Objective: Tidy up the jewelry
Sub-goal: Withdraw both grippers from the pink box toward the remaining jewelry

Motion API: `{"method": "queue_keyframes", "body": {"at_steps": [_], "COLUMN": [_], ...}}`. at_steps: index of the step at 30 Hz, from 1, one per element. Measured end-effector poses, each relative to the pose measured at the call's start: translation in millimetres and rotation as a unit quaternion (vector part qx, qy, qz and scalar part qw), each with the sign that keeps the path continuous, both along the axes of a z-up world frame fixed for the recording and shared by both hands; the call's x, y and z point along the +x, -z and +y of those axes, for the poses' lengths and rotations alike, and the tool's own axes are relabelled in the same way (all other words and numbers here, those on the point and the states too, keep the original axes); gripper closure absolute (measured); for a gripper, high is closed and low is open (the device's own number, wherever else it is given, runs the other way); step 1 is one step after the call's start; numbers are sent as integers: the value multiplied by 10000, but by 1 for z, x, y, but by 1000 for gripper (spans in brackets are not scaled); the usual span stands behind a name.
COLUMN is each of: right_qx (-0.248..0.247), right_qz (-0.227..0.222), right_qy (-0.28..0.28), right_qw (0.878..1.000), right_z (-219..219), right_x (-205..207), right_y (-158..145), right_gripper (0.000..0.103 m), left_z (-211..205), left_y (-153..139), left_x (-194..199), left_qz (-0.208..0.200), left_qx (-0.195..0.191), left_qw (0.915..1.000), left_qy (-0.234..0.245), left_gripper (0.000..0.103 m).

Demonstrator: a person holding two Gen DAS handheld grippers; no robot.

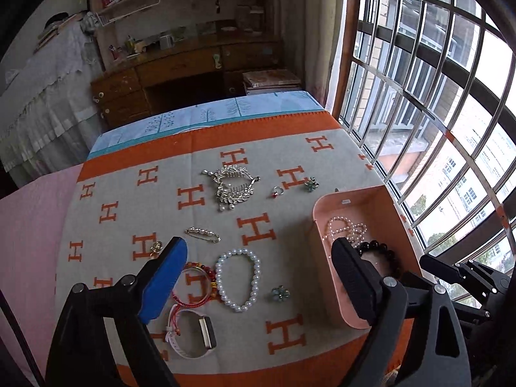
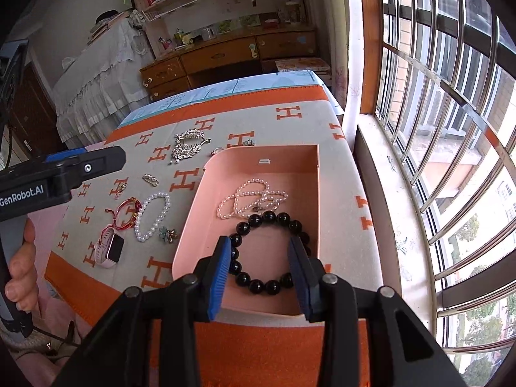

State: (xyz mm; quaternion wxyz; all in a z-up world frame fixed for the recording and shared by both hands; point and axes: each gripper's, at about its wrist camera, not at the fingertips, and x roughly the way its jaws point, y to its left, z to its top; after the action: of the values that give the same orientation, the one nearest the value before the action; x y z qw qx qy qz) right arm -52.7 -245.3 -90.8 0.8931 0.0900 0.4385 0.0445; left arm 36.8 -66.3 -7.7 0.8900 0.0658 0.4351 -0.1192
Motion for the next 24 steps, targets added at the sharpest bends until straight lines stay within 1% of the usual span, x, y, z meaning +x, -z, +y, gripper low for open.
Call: {"method": "queue_keyframes", "body": {"at_steps": [3,6,10,16,21,24], "right_qx": [-9,-48,-118,10,105,133], "right_qz": [-67,-152,-298,-420,-319,-164], "right_qy": [-32,-104,-294,-620,-867,-958], "right_qw": [10000,9998,9991,9972,9957,9952], "right_z": [6,14,29,54,78,93], "right_x": [1,2,6,21,40,54], "right_y": [-7,-15,-29,-48,-54,-49], "right_gripper": [66,66,66,66,66,66], "left_z": [19,38,61,91,108,117], "left_y": [-11,-20,-30,-36,-35,-31], "left_x": [-5,-11,-17,-26,-32,-35], "left_qz": [-152,-208,-324,-505,-625,-731], "left_qx": [39,48,-40,43,181,260], "left_qw": [9996,9986,9969,9933,9908,9891], "left_qy": [-240,-490,-715,-1042,-1184,-1250], "left_gripper": [11,1,1,1,1,1]}}
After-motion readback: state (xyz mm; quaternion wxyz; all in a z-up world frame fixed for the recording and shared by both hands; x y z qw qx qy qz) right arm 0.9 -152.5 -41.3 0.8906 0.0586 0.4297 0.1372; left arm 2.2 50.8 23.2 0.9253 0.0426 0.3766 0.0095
